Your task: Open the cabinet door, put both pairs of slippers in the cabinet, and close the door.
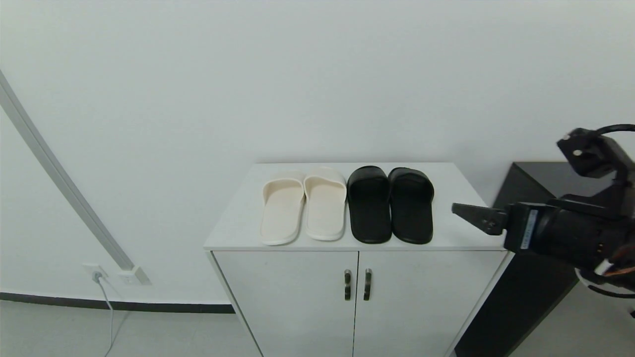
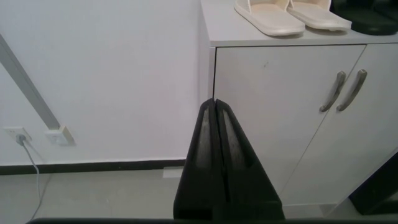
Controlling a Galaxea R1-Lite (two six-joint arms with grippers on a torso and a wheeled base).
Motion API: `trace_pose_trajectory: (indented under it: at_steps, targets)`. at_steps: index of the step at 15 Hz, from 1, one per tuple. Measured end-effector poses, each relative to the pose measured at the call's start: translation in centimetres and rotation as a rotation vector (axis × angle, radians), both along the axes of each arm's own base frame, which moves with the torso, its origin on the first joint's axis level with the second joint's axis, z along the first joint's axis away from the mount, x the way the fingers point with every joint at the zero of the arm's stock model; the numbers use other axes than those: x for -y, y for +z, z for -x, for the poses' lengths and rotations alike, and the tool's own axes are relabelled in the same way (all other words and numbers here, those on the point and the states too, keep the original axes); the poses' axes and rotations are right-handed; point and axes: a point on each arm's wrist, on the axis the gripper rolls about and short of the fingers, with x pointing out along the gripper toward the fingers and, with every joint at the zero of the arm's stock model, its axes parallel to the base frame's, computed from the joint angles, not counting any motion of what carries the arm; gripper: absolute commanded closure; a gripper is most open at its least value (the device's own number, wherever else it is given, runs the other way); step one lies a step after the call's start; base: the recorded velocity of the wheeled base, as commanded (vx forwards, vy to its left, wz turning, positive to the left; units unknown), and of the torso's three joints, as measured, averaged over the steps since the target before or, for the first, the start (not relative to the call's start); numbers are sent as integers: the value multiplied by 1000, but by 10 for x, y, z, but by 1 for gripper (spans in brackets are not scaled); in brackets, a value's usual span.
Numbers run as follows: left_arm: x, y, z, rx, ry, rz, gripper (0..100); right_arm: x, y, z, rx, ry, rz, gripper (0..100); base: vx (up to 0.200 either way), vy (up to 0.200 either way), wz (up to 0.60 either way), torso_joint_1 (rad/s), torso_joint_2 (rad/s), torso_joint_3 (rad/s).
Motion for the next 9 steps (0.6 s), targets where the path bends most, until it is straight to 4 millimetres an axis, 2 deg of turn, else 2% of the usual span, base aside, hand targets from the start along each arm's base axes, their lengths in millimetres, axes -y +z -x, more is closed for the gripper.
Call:
trace_pose_trajectory:
  at_steps: [6, 9]
  targets:
    - [0, 0, 0, 0, 0, 0, 100, -71, -19, -64, 36, -188, 57, 0, 0, 0, 0, 0, 0, 0]
    - [0, 0, 0, 0, 0, 0, 100, -99, -28, -90, 49, -251, 75, 0, 0, 0, 0, 0, 0, 0]
